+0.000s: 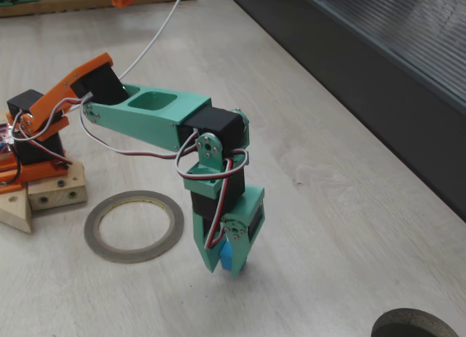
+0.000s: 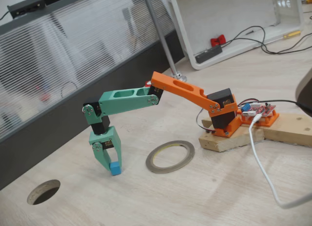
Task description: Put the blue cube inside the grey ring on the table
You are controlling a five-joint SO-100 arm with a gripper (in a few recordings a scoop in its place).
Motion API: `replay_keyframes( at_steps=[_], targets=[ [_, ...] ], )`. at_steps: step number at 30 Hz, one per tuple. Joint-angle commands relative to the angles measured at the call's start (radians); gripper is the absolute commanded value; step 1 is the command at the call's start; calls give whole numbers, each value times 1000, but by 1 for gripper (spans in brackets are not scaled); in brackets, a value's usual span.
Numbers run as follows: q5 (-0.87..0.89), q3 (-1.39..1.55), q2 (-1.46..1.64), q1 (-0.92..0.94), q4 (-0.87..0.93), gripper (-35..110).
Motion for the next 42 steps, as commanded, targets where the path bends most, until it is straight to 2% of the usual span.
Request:
replay_keyframes(
  at_steps=[1, 7, 14, 42],
  targets=[
    [11, 2, 66, 3, 3, 2],
    [12, 3, 253, 5, 3, 2],
    [14, 52, 282, 3, 3, 2],
    [15, 1180, 1074, 3, 5, 2]
  ],
)
